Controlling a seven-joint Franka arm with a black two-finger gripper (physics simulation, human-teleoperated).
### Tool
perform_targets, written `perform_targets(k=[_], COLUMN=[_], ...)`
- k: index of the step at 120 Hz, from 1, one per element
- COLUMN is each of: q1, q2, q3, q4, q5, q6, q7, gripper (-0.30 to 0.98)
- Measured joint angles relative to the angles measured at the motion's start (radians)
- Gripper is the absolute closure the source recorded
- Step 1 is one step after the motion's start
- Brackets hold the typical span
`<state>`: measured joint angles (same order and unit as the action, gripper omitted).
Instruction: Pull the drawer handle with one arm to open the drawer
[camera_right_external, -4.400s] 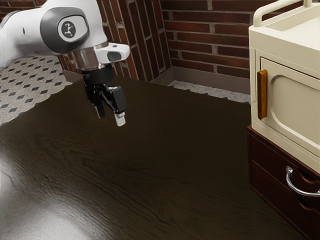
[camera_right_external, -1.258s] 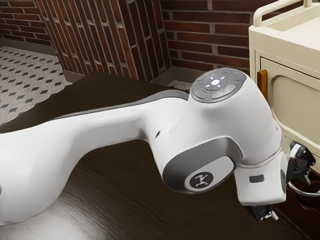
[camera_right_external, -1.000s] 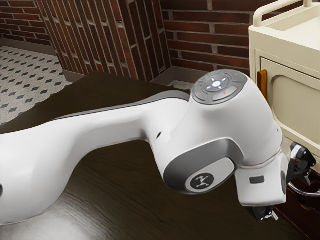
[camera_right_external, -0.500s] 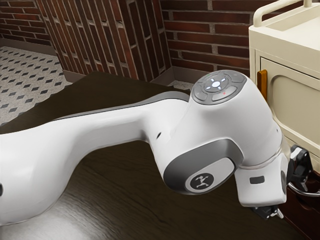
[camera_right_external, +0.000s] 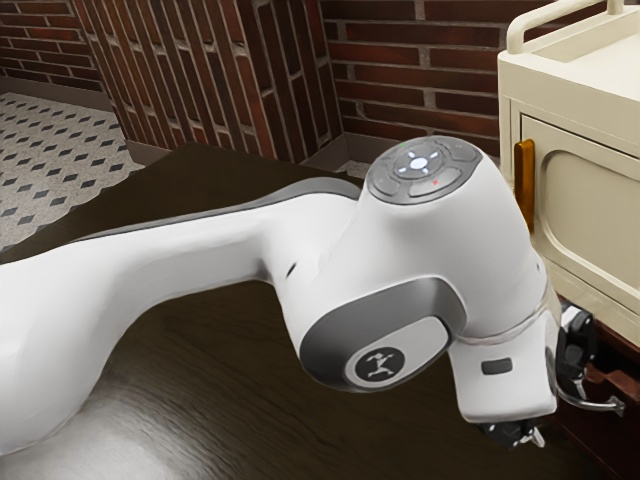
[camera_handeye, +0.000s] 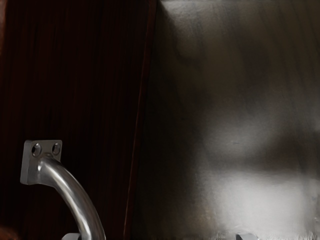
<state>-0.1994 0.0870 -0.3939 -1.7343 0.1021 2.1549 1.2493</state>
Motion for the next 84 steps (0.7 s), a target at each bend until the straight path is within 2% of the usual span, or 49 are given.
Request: perform_targets(k=[84], q1=[0.009], q2=[-0.172], q3=[-0.001], q4=[-0.163], q5=[-0.093], q6=[-0.098], q7=[-0.038], gripper=[0.32])
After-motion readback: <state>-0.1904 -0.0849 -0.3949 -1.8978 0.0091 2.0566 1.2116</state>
